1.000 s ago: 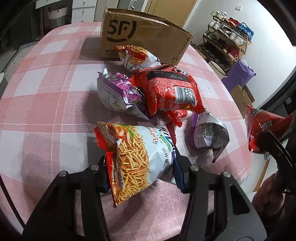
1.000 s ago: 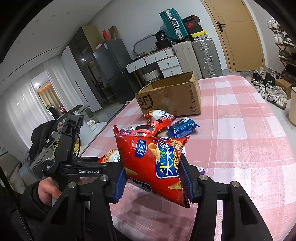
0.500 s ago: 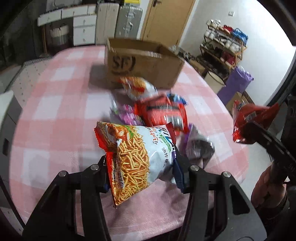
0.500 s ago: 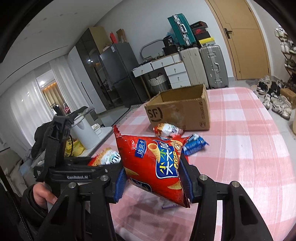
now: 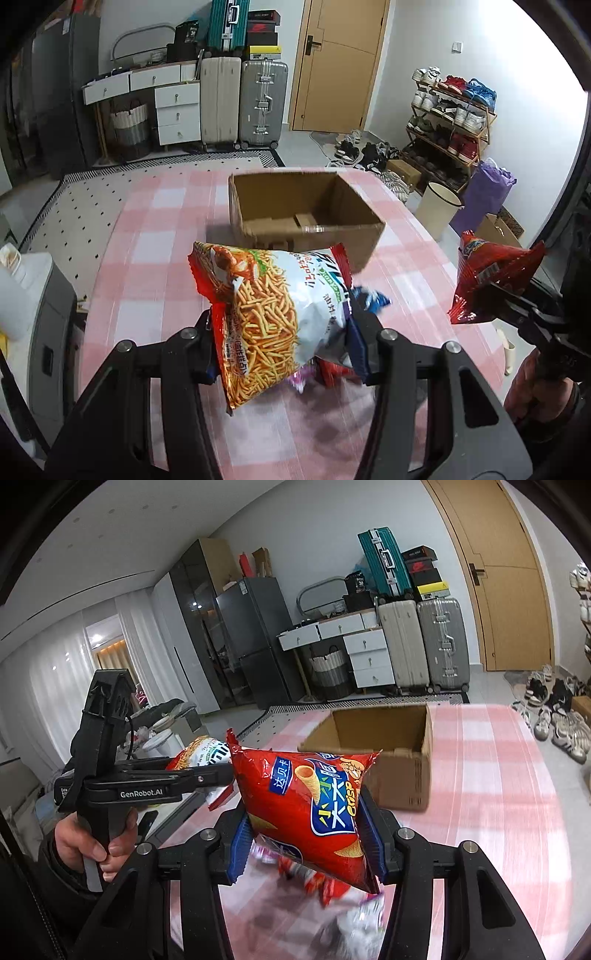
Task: Organize snacks
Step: 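Carry both bags over the cardboard box with both grippers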
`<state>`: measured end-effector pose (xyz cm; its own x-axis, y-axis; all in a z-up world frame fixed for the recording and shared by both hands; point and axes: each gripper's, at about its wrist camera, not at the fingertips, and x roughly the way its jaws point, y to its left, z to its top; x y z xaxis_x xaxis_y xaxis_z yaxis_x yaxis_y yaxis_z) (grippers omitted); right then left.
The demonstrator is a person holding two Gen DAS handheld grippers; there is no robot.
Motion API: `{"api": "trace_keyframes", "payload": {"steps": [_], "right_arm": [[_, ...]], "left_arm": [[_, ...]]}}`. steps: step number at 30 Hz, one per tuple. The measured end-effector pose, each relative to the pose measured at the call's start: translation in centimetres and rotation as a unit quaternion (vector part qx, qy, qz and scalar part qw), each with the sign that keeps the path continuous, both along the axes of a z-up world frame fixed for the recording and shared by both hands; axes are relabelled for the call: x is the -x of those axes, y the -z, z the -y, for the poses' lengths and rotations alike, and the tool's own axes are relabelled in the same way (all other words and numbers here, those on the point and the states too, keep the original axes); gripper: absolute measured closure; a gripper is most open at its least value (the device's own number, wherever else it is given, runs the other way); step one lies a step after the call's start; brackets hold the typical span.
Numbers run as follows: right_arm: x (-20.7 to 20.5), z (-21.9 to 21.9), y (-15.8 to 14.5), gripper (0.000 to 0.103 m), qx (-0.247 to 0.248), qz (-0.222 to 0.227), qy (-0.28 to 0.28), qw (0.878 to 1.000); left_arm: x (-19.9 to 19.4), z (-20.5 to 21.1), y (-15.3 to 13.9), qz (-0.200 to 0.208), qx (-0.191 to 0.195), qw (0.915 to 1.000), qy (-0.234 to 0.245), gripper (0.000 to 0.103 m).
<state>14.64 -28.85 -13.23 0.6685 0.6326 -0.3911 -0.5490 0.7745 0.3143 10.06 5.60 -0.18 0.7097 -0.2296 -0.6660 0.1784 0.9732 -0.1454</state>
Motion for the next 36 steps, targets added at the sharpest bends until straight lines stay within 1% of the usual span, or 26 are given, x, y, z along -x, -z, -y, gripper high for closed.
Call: {"api": "trace_keyframes", "payload": {"steps": [9, 13, 18, 22, 28, 32, 36], "right_arm": [[-5.4, -1.7, -2.9, 0.052, 0.009, 0.006, -0.012, 1.0], [-8.0, -2.2, -3.7, 0.052, 0.006, -0.002, -0.011, 1.0], [-11.2, -2.8, -4.5, 0.052, 0.012, -0.007, -0.005, 1.0], [-14.1, -3.1, -4.8, 0.052, 0.017, -0.015, 0.004, 1.0], [-18.2, -3.2, -3.9, 0.052, 0.023, -0.039, 0.021, 0.999], [-20.7, -3.2, -2.3, 0.052, 0.022, -0.061, 0.031, 0.997], [-22.6, -3.5, -0.6, 0.052, 0.027, -0.079, 0.036, 0.996]], "left_arm": [[-5.9, 0.1, -1.6, -0.012, 0.004, 0.9999, 0.009, 0.054], [-8.9, 0.3, -2.4, -0.014, 0.005, 0.9998, 0.01, 0.054], [-13.6, 1.1, -3.3, -0.017, -0.004, 0.9998, 0.011, 0.054], [-17.1, 2.3, -3.4, -0.02, -0.009, 0.9997, 0.01, 0.054], [-21.6, 3.7, -2.4, -0.032, -0.021, 0.9992, 0.01, 0.054], [-23.5, 4.6, -0.8, -0.044, -0.025, 0.9987, 0.008, 0.053], [-25.2, 4.8, 1.0, -0.058, -0.021, 0.9981, -0.001, 0.053]]}}
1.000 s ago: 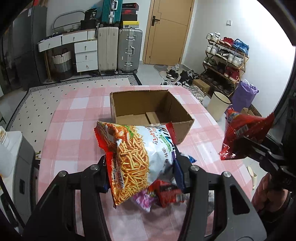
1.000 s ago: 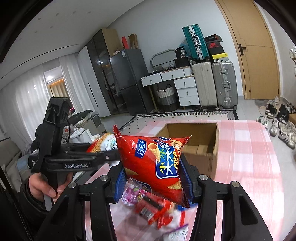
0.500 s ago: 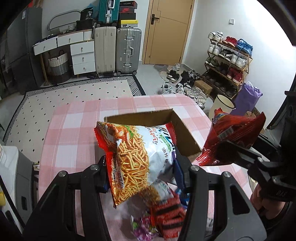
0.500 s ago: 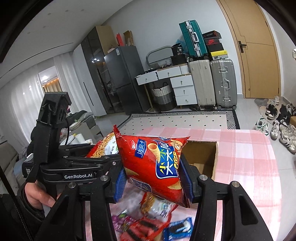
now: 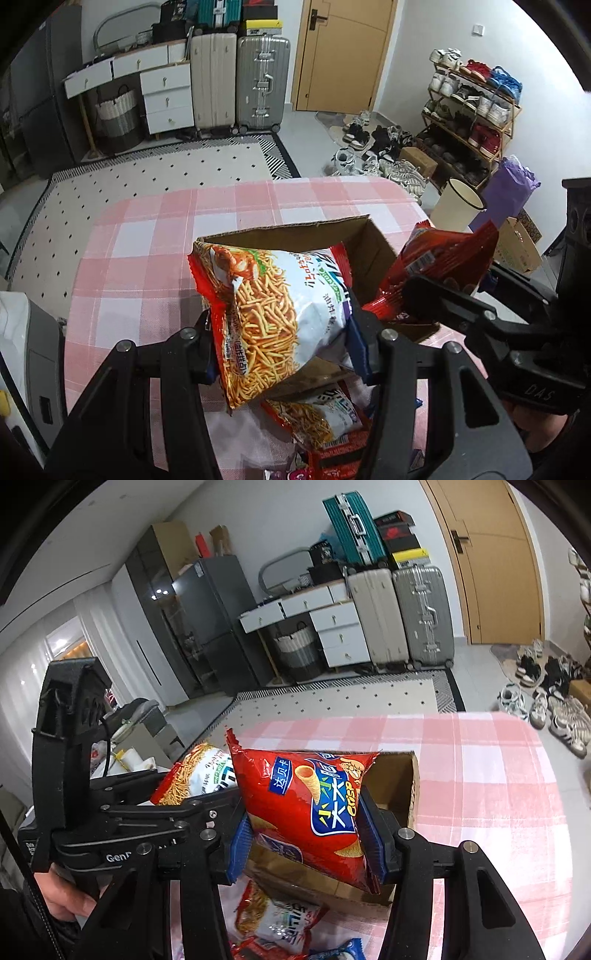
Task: Organize snacks
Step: 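Carry both bags over the cardboard box with both grippers, then open both grippers to drop the bags into the box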
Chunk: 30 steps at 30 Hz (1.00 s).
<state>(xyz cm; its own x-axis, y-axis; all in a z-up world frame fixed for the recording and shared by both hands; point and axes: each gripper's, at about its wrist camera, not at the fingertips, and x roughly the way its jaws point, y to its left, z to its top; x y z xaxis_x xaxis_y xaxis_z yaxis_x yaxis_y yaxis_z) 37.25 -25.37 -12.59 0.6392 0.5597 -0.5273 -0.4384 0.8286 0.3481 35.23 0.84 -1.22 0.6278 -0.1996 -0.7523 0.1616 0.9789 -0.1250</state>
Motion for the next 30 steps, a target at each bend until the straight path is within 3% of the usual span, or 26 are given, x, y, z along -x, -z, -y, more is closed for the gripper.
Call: {"api": "trace_keyframes", "payload": {"steps": [14, 17, 20, 30], "right_arm": [[-3.9, -1.4, 3.0, 0.05, 0.024, -0.034, 0.009, 0.999], [-4.6, -1.5, 3.3, 0.045, 0.03, -0.035, 0.019, 0.999], [-5.0, -1.3, 3.2, 0.034, 0.049, -0.028, 0.033, 0.998], [-0.9, 1.5, -0.7, 0.03, 0.021, 0.023, 0.038, 0.999]], "left_arm": [[-3.1, 0.6, 4.8, -0.033, 0.003, 0.9995, -0.004, 0.053], [-3.5, -0.2, 5.4, -0.045, 0.006, 0.9989, -0.01, 0.047], [-3.6, -0.6, 5.3, -0.045, 0.012, 0.9988, -0.014, 0.034], [0.4, -2.0, 1.9, -0.003, 0.004, 0.9992, -0.041, 0.026]]}}
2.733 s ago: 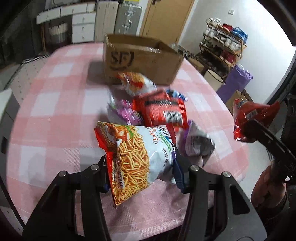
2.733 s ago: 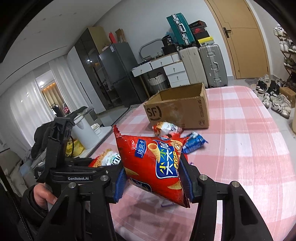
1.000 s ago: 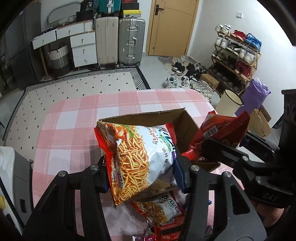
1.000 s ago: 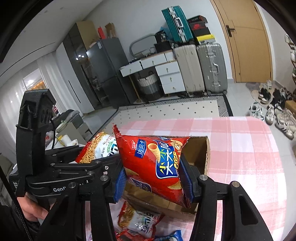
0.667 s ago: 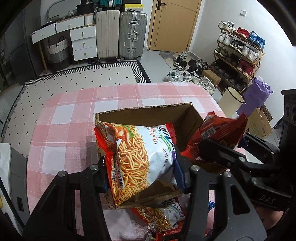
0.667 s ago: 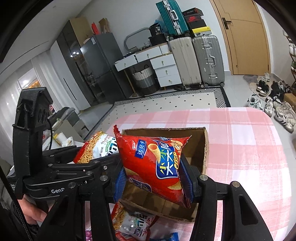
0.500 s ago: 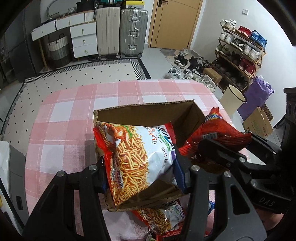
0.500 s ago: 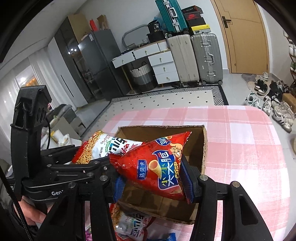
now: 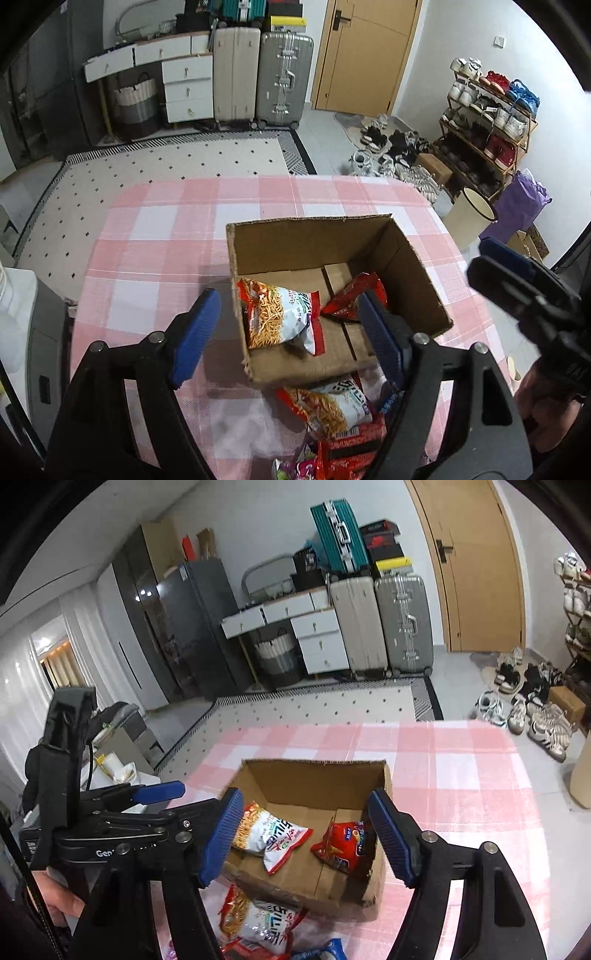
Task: Organize snacks
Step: 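Open both grippers to drop the bags into the box, then withdraw both grippers back toward the remaining snack pile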
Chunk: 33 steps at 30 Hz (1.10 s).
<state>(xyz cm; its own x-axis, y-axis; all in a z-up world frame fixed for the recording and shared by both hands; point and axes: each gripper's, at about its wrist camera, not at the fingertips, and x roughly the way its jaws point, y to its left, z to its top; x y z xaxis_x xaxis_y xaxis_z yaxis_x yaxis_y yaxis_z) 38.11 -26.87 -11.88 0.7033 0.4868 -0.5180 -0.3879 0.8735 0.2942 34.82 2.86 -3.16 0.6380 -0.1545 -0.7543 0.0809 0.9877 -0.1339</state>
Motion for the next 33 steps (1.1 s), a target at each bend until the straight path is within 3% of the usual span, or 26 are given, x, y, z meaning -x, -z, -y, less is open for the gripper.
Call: {"api": "trace_keyframes", "payload": {"steps": [10, 24, 33], "right_arm": [[6.5, 1.0, -3.8, 0.015, 0.001, 0.041, -0.002, 0.999], [14.9, 2.0, -5.1, 0.005, 0.011, 0.063, 0.001, 0.998], [19.9, 2.7, -4.1, 0.004, 0.017, 0.069, -0.002, 0.997]], "left_arm": [[6.2, 0.9, -3.3, 0.027, -0.014, 0.9995, 0.001, 0.023], [14.0, 2.3, -5.5, 0.052, -0.031, 0.9981, 0.0, 0.019], [18.2, 2.3, -5.7, 0.075, -0.021, 0.9969, -0.003, 0.002]]}}
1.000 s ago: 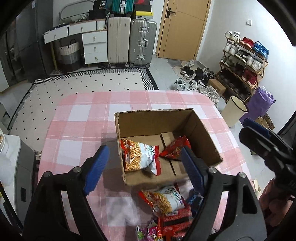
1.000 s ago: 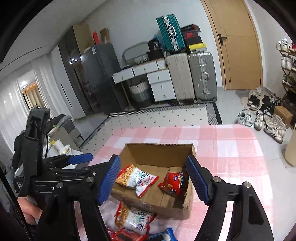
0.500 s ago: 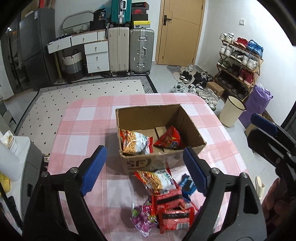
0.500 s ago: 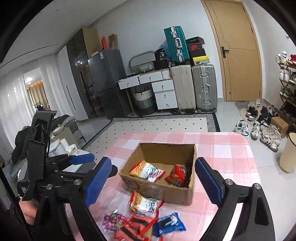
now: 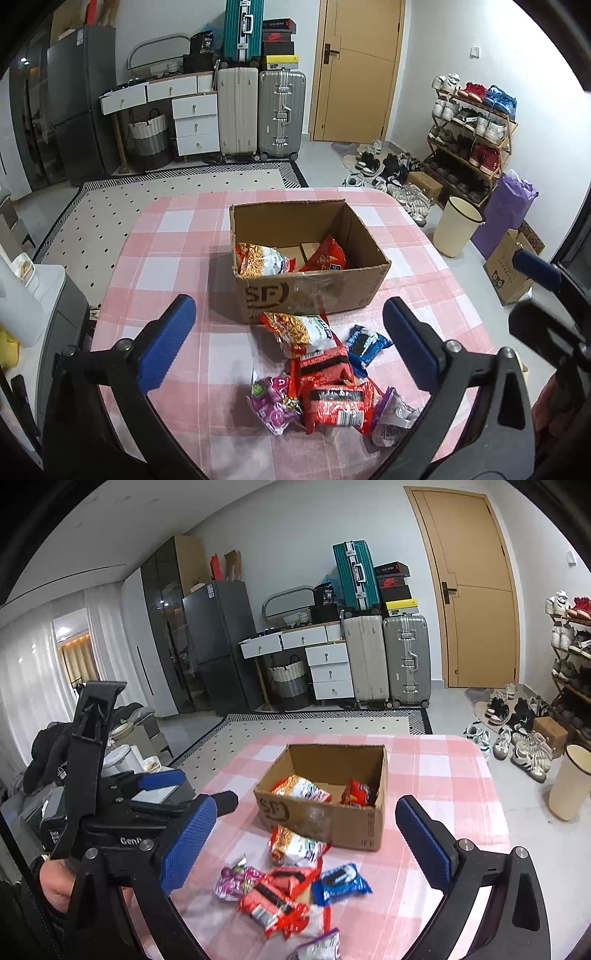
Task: Organize snacks
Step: 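Withdraw both grippers back toward the remaining snack pile, then grasp the silver-white snack bag with the right gripper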
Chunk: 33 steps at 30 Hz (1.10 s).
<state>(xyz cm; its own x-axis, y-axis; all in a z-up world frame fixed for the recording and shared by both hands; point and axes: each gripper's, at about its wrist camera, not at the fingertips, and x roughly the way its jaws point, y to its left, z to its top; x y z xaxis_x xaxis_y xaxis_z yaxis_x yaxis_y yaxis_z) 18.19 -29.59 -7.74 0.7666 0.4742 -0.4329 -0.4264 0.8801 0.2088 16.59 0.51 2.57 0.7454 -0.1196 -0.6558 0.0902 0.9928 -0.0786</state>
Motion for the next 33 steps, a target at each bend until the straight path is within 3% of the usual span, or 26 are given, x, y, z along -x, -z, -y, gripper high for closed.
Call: {"api": "trace_keyframes", "payload": {"steps": [16, 33], "right_arm": [[3.4, 0.3, 4.7, 0.001, 0.026, -0.028, -0.016, 0.999], [5.2, 0.7, 14.4, 0.001, 0.053, -0.118, -0.053, 0.99]], "left_arm": [[3.6, -0.7, 3.1, 0.006, 0.013, 0.9999, 0.005, 0.001], [3.8, -0.1, 6.7, -0.027, 0.031, 0.9991, 0.01, 0.001]]}}
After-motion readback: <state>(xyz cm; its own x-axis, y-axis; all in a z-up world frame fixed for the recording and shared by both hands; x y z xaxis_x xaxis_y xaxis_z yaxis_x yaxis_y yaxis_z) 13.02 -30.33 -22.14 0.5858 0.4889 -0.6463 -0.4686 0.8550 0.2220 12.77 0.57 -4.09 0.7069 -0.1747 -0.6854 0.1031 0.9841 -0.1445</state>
